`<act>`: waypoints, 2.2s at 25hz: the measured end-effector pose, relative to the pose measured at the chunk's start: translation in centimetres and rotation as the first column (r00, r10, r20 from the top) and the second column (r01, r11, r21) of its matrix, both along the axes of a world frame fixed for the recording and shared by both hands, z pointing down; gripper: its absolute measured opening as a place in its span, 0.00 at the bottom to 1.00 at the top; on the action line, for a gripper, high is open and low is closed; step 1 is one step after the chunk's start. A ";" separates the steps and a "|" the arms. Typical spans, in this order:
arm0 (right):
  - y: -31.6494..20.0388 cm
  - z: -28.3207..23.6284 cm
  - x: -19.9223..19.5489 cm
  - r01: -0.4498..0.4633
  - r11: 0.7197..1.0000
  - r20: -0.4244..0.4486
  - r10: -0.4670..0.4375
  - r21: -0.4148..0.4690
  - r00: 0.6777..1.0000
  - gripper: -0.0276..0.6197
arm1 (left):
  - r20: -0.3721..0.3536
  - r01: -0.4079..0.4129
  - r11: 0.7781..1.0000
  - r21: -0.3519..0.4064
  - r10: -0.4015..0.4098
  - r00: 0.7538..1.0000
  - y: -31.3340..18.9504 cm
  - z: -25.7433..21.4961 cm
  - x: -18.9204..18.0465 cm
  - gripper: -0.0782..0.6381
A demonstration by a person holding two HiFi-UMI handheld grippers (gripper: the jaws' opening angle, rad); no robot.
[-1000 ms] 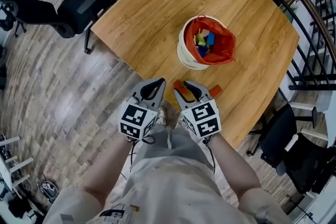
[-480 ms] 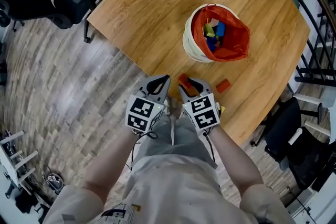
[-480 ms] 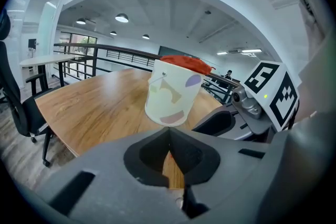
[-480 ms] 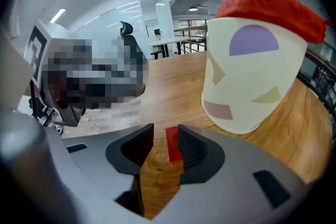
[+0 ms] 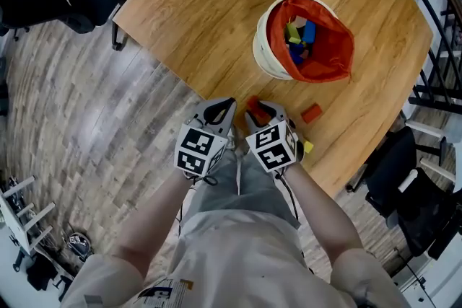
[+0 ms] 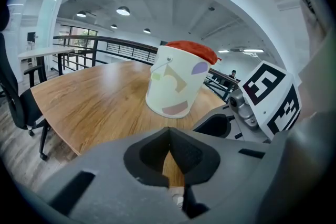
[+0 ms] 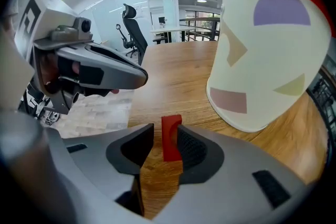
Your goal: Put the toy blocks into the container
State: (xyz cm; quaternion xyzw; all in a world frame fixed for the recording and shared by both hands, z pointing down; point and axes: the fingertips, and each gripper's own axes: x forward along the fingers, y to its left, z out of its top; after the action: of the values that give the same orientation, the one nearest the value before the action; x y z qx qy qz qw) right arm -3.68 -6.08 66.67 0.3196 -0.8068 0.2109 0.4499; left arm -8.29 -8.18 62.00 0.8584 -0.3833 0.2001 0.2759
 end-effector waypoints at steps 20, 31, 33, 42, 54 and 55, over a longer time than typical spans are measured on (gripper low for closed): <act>-0.3 0.3 0.4 -0.011 0.999 -0.052 0.013 0.030 0.999 0.17 | -0.012 0.022 0.999 -0.027 -0.022 1.000 0.5 0.5 -0.6 0.13; -2.8 -9.3 2.3 -0.168 0.970 0.177 0.137 0.174 0.975 0.17 | -0.031 0.009 0.995 0.099 -0.006 0.999 -0.9 -6.3 0.1 0.13; -3.1 -11.5 2.8 -0.186 0.959 0.207 0.142 0.212 0.968 0.17 | -0.038 0.007 0.992 0.126 -0.002 0.999 -1.1 -7.8 0.4 0.13; -2.2 -20.8 5.1 -0.282 0.902 0.342 0.165 0.326 0.925 0.17 | -0.095 -0.003 0.962 0.272 0.030 0.995 -1.0 -17.1 2.1 0.13; 2.5 -29.2 8.6 -0.373 0.826 0.465 0.156 0.422 0.871 0.17 | -0.093 -0.024 0.902 0.432 0.071 0.993 3.1 -24.3 4.7 0.13; 2.9 -29.8 8.9 -0.380 0.819 0.472 0.154 0.429 0.868 0.17 | -0.093 -0.026 0.899 0.438 0.074 0.993 3.5 -24.7 4.9 0.13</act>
State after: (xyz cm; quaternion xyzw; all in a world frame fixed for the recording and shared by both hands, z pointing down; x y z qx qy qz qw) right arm 5.23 -3.16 36.92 0.4867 -0.8558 0.1159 0.1315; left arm -3.37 -4.73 37.30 0.9175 -0.3806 0.0697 0.0919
